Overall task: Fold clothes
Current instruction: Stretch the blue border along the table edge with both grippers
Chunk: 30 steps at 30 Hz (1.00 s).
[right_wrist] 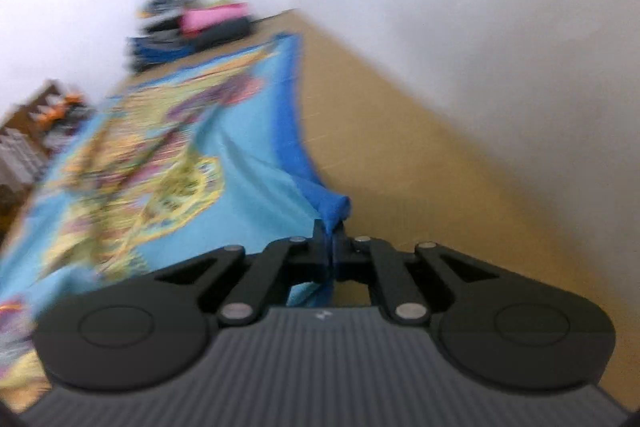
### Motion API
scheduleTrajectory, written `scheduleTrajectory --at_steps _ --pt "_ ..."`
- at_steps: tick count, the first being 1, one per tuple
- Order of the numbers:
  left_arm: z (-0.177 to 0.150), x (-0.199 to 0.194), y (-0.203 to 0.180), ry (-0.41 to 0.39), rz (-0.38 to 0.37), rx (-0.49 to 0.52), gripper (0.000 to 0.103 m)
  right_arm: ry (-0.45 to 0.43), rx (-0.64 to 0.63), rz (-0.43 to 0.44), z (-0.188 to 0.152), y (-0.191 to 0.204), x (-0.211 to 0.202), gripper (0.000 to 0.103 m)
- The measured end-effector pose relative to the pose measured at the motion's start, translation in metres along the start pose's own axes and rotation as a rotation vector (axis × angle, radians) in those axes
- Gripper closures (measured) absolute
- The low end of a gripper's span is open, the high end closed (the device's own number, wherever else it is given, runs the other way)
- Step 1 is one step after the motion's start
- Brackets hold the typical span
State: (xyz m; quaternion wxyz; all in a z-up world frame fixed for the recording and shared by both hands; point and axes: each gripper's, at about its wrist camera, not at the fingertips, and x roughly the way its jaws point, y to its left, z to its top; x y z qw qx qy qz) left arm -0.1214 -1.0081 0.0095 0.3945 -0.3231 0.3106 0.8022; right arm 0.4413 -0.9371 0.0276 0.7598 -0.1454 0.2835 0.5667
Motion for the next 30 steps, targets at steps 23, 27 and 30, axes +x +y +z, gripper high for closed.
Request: scheduleTrajectory --at_steps 23,27,30 --pt "-0.035 -0.012 0.049 0.168 0.265 0.045 0.098 0.123 -0.792 -0.569 -0.035 -0.002 0.066 0.097" --pt "-0.037 -0.011 0.036 0.171 0.310 0.104 0.096 0.174 -0.823 -0.600 -0.034 0.000 0.063 0.096" --pt "-0.039 -0.005 0.033 0.198 0.296 0.098 0.095 0.304 -0.860 -0.541 -0.042 -0.007 0.065 0.094"
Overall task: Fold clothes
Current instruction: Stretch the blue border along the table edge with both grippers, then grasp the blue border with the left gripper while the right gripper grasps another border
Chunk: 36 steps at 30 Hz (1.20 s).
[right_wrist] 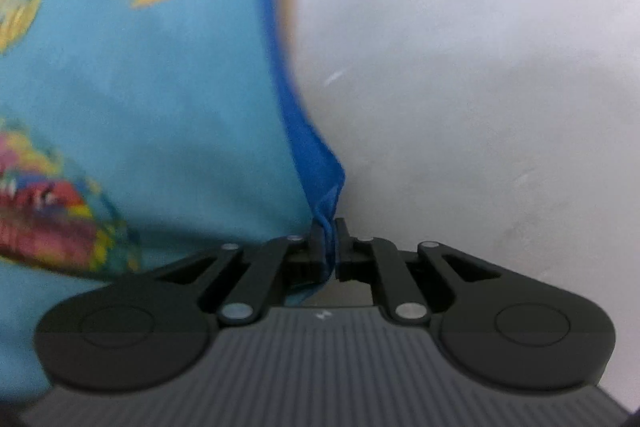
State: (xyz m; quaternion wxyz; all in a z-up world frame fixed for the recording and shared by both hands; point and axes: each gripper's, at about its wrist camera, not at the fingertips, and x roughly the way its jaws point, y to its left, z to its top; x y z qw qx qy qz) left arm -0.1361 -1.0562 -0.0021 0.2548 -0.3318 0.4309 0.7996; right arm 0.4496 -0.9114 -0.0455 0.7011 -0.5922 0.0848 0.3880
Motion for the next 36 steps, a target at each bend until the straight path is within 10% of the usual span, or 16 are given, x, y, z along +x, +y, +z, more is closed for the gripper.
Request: scheduleTrajectory --at_steps 9,17,26,36 --pt "-0.001 -0.019 0.004 -0.042 -0.098 -0.050 0.081 -0.128 0.216 0.036 -0.016 -0.037 -0.026 0.042" --pt "-0.011 -0.042 -0.005 -0.169 -0.243 -0.001 0.071 -0.332 0.429 0.264 -0.062 -0.021 -0.092 0.042" --pt "-0.066 -0.044 0.020 -0.218 -0.490 0.046 0.060 -0.281 0.597 0.501 -0.152 0.023 -0.164 0.042" --pt "-0.152 -0.098 -0.034 -0.354 -0.763 0.347 0.045 -0.299 0.543 0.622 -0.185 0.068 -0.192 0.041"
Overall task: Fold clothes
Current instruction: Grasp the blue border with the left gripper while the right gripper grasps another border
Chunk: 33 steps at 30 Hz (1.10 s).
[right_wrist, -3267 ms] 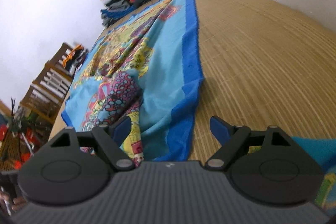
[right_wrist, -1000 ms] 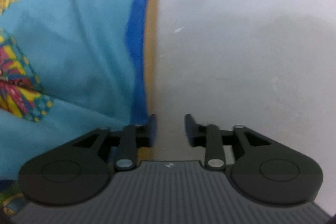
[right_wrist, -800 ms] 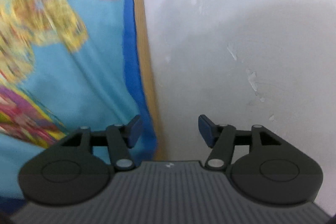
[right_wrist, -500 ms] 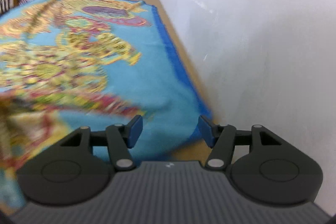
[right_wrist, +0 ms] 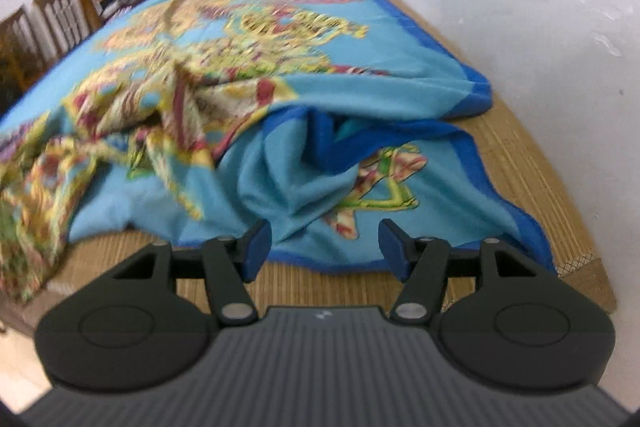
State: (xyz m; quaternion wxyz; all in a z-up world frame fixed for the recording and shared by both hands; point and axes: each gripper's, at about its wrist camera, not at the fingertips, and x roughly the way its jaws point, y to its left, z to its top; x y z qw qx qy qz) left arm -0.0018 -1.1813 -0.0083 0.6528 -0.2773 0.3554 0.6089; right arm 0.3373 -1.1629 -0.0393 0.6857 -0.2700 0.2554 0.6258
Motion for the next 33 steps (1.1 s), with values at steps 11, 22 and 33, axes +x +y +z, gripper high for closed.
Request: scheduleTrajectory --at_steps 11,22,33 --pt "0.020 0.043 -0.062 0.031 -0.002 0.066 0.043 -0.009 -0.036 0.067 0.011 -0.006 0.026 0.041" --pt "0.027 0.077 -0.070 0.070 0.075 -0.031 0.048 -0.020 -0.047 0.086 0.019 0.013 0.073 0.033" --pt "0.013 -0.001 -0.029 -0.056 -0.012 -0.292 0.095 -0.197 0.268 0.181 0.018 -0.024 0.006 0.097"
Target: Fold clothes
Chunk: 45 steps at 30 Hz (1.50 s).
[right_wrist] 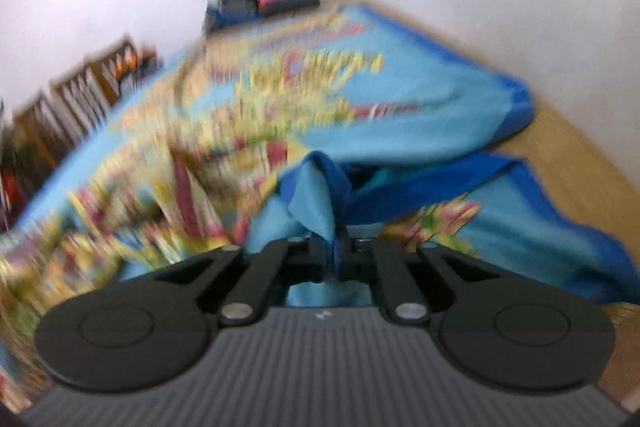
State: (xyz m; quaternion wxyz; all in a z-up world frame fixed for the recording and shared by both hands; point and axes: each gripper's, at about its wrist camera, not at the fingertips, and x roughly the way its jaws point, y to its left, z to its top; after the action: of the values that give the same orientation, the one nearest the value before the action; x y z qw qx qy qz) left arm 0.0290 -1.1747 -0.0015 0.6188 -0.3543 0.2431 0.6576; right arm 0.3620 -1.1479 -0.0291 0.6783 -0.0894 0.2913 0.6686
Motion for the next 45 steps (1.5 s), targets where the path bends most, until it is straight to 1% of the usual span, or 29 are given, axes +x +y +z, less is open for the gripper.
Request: scheduleTrajectory --at_steps 3,5,8,11,12,14,16,17,18,19,20,21,22,24,25,27,28,31,32,33,34,35,36,37,38,39,40,42,45 --pt "-0.003 -0.032 0.011 -0.039 -0.001 -0.039 0.095 -0.067 0.038 0.038 0.008 -0.004 -0.044 0.097" --pt "-0.007 -0.041 0.013 -0.046 0.023 -0.043 0.094 -0.082 0.024 0.024 0.010 -0.008 -0.062 0.096" --pt "-0.014 -0.040 0.016 -0.014 0.055 -0.068 0.094 -0.074 0.036 -0.005 0.002 -0.019 -0.076 0.096" --pt "-0.022 -0.030 0.014 0.016 0.081 -0.057 0.093 -0.042 0.083 -0.012 -0.008 -0.030 -0.080 0.096" --pt "-0.024 -0.024 0.013 0.032 0.088 -0.047 0.091 -0.030 0.087 -0.014 -0.011 -0.033 -0.078 0.096" --pt "-0.026 -0.004 0.010 0.076 0.100 -0.063 0.089 0.000 0.076 -0.017 -0.016 -0.038 -0.067 0.096" --pt "-0.025 0.013 0.009 0.102 0.102 -0.096 0.084 0.036 0.076 -0.033 -0.021 -0.037 -0.051 0.093" --pt "-0.025 0.019 0.008 0.108 0.106 -0.109 0.077 0.048 0.084 -0.040 -0.022 -0.036 -0.045 0.092" --pt "-0.026 0.023 0.005 0.108 0.113 -0.117 0.070 0.062 0.102 -0.042 -0.024 -0.035 -0.038 0.088" --pt "-0.026 0.025 0.002 0.103 0.115 -0.117 0.066 0.069 0.124 -0.040 -0.026 -0.034 -0.035 0.075" --pt "-0.027 0.026 0.000 0.097 0.114 -0.112 0.063 0.069 0.143 -0.036 -0.028 -0.034 -0.034 0.065" --pt "-0.028 0.025 -0.002 0.089 0.113 -0.104 0.060 0.070 0.162 -0.033 -0.031 -0.033 -0.033 0.050" --pt "-0.031 0.023 -0.004 0.081 0.113 -0.096 0.059 0.071 0.181 -0.029 -0.034 -0.032 -0.032 0.043" --pt "-0.036 0.017 -0.007 0.063 0.125 -0.078 0.052 0.060 0.186 -0.011 -0.037 -0.032 -0.034 0.039" --pt "-0.039 0.014 -0.008 0.053 0.141 -0.071 0.050 0.059 0.179 -0.007 -0.039 -0.031 -0.034 0.037" --pt "-0.042 0.012 -0.009 0.036 0.175 -0.061 0.042 0.070 0.144 -0.035 -0.040 -0.028 -0.031 0.031" --pt "-0.042 0.015 -0.007 0.042 0.181 -0.059 0.039 0.068 0.121 -0.065 -0.041 -0.027 -0.030 0.031" --pt "-0.039 0.032 -0.004 0.083 0.163 -0.051 0.039 0.055 0.091 -0.159 -0.043 -0.026 -0.027 0.030" --pt "-0.038 0.039 -0.004 0.090 0.160 -0.041 0.047 0.065 0.088 -0.164 -0.043 -0.026 -0.022 0.030" --pt "-0.037 0.045 -0.004 0.097 0.162 -0.041 0.066 0.076 0.078 -0.163 -0.043 -0.025 -0.016 0.030" --pt "-0.035 0.049 -0.003 0.104 0.166 -0.047 0.075 0.082 0.063 -0.170 -0.043 -0.024 -0.010 0.030" --pt "-0.034 0.053 -0.003 0.111 0.170 -0.053 0.089 0.087 0.047 -0.183 -0.043 -0.023 -0.003 0.031" --pt "-0.032 0.051 -0.001 0.104 0.164 -0.065 0.092 0.084 0.045 -0.193 -0.044 -0.022 0.003 0.031" --pt "-0.030 0.046 0.001 0.088 0.154 -0.080 0.093 0.073 0.066 -0.191 -0.044 -0.024 0.006 0.045" --pt "-0.029 0.038 0.003 0.069 0.145 -0.084 0.094 0.053 0.111 -0.176 -0.042 -0.027 0.004 0.063" --pt "-0.029 0.028 0.004 0.048 0.137 -0.082 0.094 0.029 0.167 -0.155 -0.039 -0.030 -0.002 0.100" --pt "-0.028 0.018 0.006 0.027 0.125 -0.084 0.094 0.005 0.223 -0.135 -0.036 -0.034 -0.008 0.097" --pt "-0.025 -0.010 0.014 -0.026 0.084 -0.110 0.095 -0.056 0.311 -0.100 -0.028 -0.038 -0.024 0.097" --pt "-0.019 -0.056 0.026 -0.103 0.020 -0.163 0.095 -0.190 0.326 -0.063 -0.011 -0.035 -0.075 0.098"
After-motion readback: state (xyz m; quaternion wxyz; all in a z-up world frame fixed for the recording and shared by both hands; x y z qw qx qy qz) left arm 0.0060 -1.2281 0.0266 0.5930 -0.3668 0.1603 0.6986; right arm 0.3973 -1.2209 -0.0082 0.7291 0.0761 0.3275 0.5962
